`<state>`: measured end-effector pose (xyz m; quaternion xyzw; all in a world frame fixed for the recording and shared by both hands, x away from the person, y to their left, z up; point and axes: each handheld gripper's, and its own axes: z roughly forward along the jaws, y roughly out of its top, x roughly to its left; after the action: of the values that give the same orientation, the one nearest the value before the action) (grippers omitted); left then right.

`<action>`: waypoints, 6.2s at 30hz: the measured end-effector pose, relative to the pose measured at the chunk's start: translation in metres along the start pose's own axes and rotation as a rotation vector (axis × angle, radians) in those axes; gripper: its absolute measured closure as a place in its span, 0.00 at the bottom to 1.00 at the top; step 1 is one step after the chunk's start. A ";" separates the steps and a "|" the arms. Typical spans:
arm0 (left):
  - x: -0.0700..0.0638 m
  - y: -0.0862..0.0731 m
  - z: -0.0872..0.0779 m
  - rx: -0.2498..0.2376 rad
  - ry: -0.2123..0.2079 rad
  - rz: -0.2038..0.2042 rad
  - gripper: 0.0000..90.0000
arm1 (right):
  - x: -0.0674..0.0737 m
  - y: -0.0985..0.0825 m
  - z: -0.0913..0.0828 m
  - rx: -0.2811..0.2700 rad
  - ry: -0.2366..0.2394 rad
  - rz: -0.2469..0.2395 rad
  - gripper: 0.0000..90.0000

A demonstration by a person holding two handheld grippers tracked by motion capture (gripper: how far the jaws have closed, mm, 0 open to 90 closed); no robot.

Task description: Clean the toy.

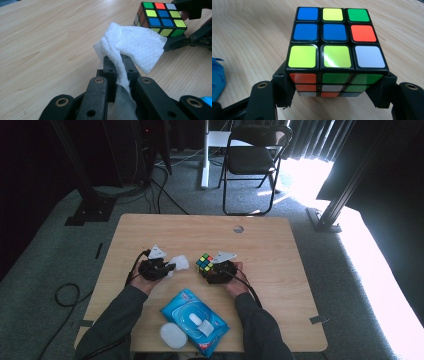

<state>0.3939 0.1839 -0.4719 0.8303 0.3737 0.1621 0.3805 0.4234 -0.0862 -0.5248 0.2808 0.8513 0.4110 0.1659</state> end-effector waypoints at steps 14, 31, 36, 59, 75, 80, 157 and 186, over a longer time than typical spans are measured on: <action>-0.019 0.015 0.011 0.016 -0.045 0.062 0.94 | 0.008 0.012 0.001 -0.009 0.005 -0.022 0.38; -0.025 0.027 0.016 -0.013 -0.065 0.064 0.94 | 0.026 0.018 0.012 0.014 0.024 -0.081 0.38; -0.025 0.031 0.021 -0.009 -0.060 0.063 0.94 | 0.031 0.019 0.015 0.011 0.040 -0.085 0.38; -0.018 0.036 0.027 -0.021 -0.045 0.030 0.94 | 0.040 0.019 0.012 -0.007 0.086 -0.120 0.38; -0.044 0.041 0.025 -0.027 -0.100 0.114 0.93 | 0.034 0.019 0.009 -0.025 0.070 -0.094 0.38; -0.049 0.043 0.025 -0.025 -0.121 0.133 0.93 | 0.031 0.019 0.008 -0.029 0.059 -0.082 0.38; -0.028 0.043 0.020 -0.060 -0.102 0.075 0.93 | 0.040 0.023 0.005 -0.052 0.084 -0.112 0.38; -0.009 0.029 0.015 -0.042 -0.085 0.040 0.93 | 0.024 0.017 -0.018 -0.088 0.051 -0.097 0.38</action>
<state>0.4110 0.1566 -0.4599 0.8357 0.3369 0.1419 0.4100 0.4008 -0.0739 -0.5017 0.2210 0.8490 0.4463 0.1762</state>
